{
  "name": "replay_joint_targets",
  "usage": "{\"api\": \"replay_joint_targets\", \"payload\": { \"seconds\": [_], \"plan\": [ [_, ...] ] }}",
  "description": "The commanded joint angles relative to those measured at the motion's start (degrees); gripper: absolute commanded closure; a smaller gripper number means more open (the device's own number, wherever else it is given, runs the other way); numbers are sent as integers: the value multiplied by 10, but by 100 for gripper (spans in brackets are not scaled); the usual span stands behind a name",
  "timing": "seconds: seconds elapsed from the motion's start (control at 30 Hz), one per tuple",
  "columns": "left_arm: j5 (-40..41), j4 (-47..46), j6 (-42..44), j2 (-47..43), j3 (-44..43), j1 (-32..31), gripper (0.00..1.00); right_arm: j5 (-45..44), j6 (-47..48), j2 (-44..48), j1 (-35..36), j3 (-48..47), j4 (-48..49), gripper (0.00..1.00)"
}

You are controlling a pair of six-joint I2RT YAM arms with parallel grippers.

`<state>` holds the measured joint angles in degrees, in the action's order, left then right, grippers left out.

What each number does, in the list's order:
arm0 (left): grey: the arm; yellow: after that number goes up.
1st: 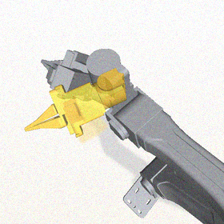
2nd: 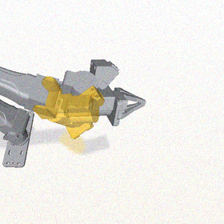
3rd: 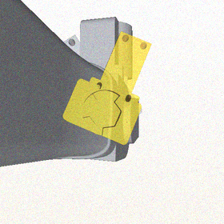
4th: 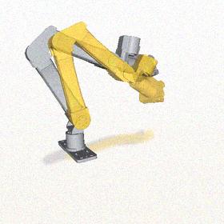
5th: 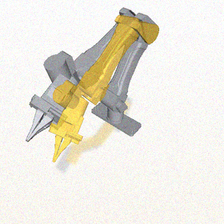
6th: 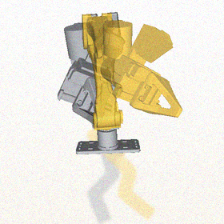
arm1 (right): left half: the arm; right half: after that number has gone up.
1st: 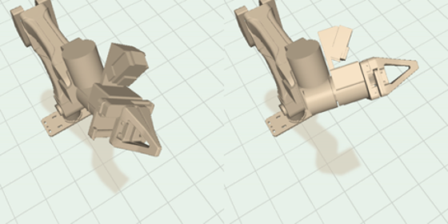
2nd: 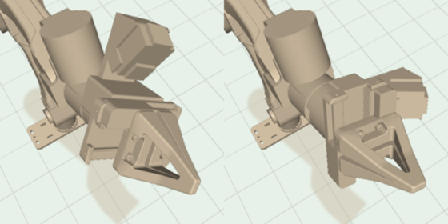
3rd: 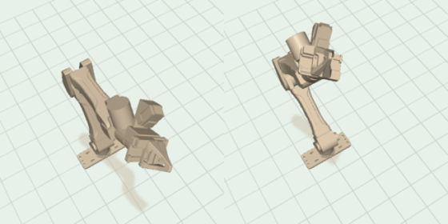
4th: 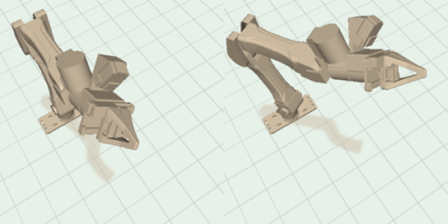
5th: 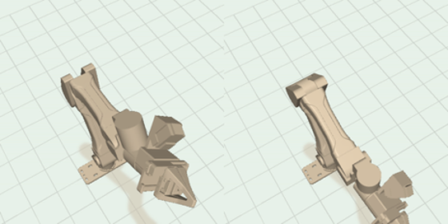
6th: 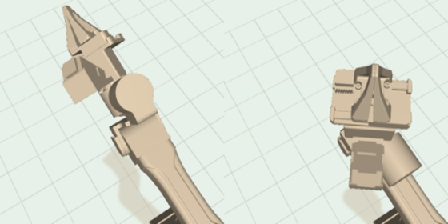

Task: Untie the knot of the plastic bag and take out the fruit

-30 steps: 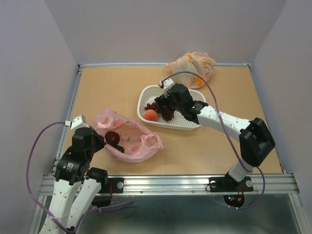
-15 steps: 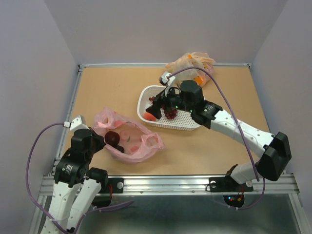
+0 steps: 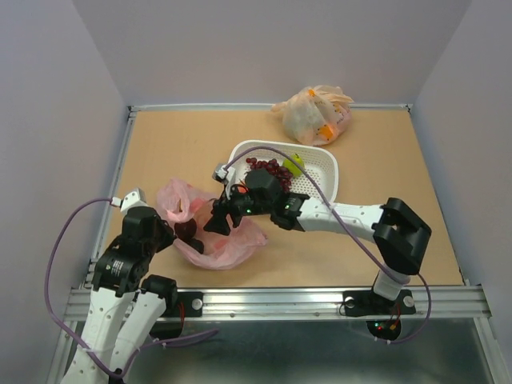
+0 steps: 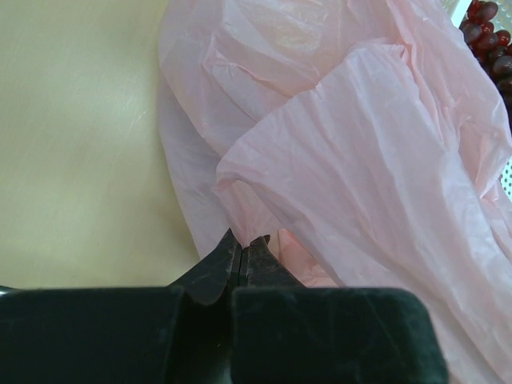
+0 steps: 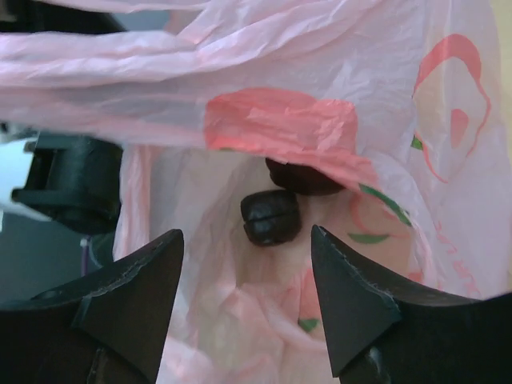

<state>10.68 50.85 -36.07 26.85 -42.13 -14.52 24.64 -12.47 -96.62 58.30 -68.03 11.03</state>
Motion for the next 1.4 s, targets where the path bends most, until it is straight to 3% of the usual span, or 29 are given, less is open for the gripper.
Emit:
{"api": "replay_joint_targets", "payload": {
  "seconds": [0.0,0.17,0.3,0.43,0.63,1.03,1.17,1.27,1.33,1.37],
  "plan": [
    [-9,1,9,9,-25,2,100,0,-70,-60,9,3,137,31],
    [-23,-8,22,8,-35,3,100,-36,-114,-133,20,-27,177,29],
    [-36,-15,33,5,-44,2,100,-76,-142,-186,22,-62,200,10],
    [-56,-23,42,0,-45,2,100,-78,-164,-228,25,-103,212,0],
    [-97,-43,56,-2,-41,2,100,-80,-184,-284,37,-157,214,0],
    [-104,-33,60,-21,-25,2,100,-20,-156,-387,79,-256,143,2],
    [-104,-28,59,-31,-16,3,100,-34,-155,-393,82,-254,141,11],
    [-100,-22,59,-33,-15,2,100,-49,-146,-385,82,-247,143,26],
    [-85,-15,58,-32,-17,2,100,-53,-136,-372,81,-234,142,49],
    [-78,-12,56,-32,-18,2,100,-62,-134,-356,82,-227,143,65]
  ]
}}
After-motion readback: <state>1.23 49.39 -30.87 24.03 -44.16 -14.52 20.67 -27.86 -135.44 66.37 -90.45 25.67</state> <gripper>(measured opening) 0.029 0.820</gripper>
